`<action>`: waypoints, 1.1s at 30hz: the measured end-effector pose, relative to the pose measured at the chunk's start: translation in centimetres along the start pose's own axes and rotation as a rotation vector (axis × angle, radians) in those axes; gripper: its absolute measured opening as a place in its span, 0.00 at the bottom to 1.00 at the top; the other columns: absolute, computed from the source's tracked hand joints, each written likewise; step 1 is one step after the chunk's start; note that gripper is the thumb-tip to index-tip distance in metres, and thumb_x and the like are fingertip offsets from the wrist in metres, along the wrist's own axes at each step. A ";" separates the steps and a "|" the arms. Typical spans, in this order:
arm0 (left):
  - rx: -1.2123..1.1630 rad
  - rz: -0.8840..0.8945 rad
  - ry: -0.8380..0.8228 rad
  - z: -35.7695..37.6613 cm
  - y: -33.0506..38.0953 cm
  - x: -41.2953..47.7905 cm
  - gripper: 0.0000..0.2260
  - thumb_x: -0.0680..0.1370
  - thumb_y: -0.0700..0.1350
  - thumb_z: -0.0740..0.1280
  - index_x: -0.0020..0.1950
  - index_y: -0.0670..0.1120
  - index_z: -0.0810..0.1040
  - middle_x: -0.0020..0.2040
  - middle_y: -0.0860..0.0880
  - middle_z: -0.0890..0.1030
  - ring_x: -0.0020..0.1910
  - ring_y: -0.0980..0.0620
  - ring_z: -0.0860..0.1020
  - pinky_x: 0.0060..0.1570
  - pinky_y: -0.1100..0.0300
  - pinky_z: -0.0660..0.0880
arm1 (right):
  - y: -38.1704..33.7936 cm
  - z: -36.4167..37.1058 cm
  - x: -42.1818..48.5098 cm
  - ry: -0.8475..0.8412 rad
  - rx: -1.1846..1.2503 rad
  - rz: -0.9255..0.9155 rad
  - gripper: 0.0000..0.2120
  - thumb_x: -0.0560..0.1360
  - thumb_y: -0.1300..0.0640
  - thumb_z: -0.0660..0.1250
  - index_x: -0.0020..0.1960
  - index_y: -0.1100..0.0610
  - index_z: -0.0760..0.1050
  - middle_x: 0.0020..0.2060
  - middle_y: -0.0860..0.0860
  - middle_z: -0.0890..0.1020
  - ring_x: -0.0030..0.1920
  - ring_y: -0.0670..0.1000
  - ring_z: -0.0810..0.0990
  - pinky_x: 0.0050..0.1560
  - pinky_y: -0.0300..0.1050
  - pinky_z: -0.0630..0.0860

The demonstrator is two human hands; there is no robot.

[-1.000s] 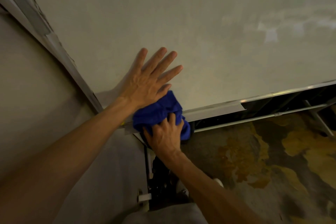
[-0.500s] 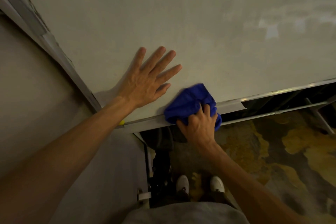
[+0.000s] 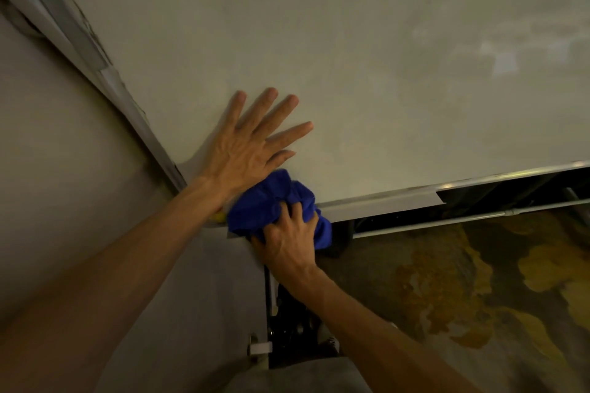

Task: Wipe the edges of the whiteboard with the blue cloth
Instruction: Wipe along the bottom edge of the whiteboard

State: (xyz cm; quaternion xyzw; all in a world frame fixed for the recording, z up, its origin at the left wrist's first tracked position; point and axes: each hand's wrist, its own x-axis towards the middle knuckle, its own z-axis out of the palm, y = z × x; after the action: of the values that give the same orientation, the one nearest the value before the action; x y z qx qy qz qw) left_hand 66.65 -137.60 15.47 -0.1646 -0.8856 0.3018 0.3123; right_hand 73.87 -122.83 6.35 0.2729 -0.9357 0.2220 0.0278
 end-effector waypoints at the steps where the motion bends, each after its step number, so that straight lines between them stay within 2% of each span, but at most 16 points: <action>1: 0.006 -0.001 0.004 0.0 0.0 0.0 0.30 0.86 0.64 0.47 0.83 0.57 0.38 0.80 0.46 0.28 0.79 0.43 0.29 0.76 0.40 0.29 | -0.4 0.1 0.1 -0.008 0.006 -0.003 0.27 0.72 0.42 0.70 0.66 0.54 0.74 0.64 0.57 0.75 0.65 0.64 0.71 0.60 0.73 0.67; 6: -0.026 0.014 0.005 0.1 -0.2 0.0 0.30 0.86 0.64 0.49 0.83 0.58 0.40 0.81 0.47 0.29 0.80 0.44 0.30 0.77 0.40 0.30 | 1.8 -0.4 0.1 -0.045 0.002 -0.016 0.23 0.73 0.43 0.68 0.63 0.53 0.76 0.65 0.57 0.74 0.67 0.63 0.68 0.63 0.73 0.62; 10: -0.056 0.009 0.018 0.3 -0.1 0.0 0.29 0.86 0.63 0.51 0.84 0.58 0.45 0.82 0.48 0.32 0.81 0.44 0.32 0.78 0.40 0.32 | 6.2 -2.2 -0.1 0.003 0.019 0.051 0.26 0.70 0.43 0.70 0.65 0.54 0.74 0.68 0.57 0.72 0.70 0.63 0.67 0.63 0.74 0.64; 17: -0.065 0.005 0.041 0.7 0.0 -0.1 0.29 0.86 0.62 0.53 0.84 0.58 0.46 0.83 0.48 0.34 0.81 0.44 0.34 0.78 0.40 0.34 | 13.5 -5.3 -0.7 0.111 -0.026 0.182 0.24 0.67 0.45 0.75 0.56 0.60 0.78 0.58 0.59 0.79 0.60 0.65 0.74 0.54 0.65 0.70; 25: -0.087 0.013 0.069 1.1 0.8 0.2 0.29 0.86 0.61 0.55 0.84 0.57 0.50 0.84 0.46 0.39 0.82 0.42 0.37 0.78 0.37 0.36 | 18.6 -7.6 -1.4 0.134 -0.037 0.253 0.28 0.68 0.44 0.75 0.62 0.60 0.75 0.59 0.59 0.78 0.60 0.64 0.73 0.56 0.62 0.70; 29: -0.093 -0.017 0.073 1.1 1.9 0.7 0.29 0.86 0.58 0.56 0.85 0.56 0.50 0.84 0.44 0.40 0.82 0.39 0.39 0.77 0.34 0.37 | 20.0 -8.4 -1.4 0.118 -0.069 0.241 0.28 0.69 0.44 0.74 0.61 0.59 0.75 0.58 0.59 0.78 0.60 0.63 0.73 0.55 0.62 0.70; 31: -0.109 -0.023 0.082 1.0 2.7 1.1 0.28 0.86 0.56 0.56 0.85 0.55 0.52 0.84 0.42 0.42 0.82 0.37 0.41 0.78 0.34 0.39 | 20.9 -9.0 -1.4 0.099 -0.085 0.240 0.28 0.69 0.43 0.74 0.62 0.59 0.75 0.59 0.58 0.78 0.61 0.63 0.73 0.55 0.62 0.70; 33: -0.134 0.044 0.124 0.6 4.1 2.2 0.28 0.85 0.53 0.59 0.84 0.53 0.56 0.84 0.41 0.46 0.83 0.37 0.45 0.79 0.37 0.41 | 22.2 -9.8 -1.5 0.082 -0.109 0.241 0.29 0.69 0.43 0.74 0.63 0.58 0.74 0.61 0.58 0.77 0.62 0.62 0.72 0.57 0.61 0.70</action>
State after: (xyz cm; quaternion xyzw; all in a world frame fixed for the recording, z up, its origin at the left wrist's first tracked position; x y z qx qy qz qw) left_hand 65.02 -133.71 13.44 -0.2228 -0.8791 0.2377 0.3479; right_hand 62.85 -101.15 6.07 0.1474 -0.9704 0.1836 0.0538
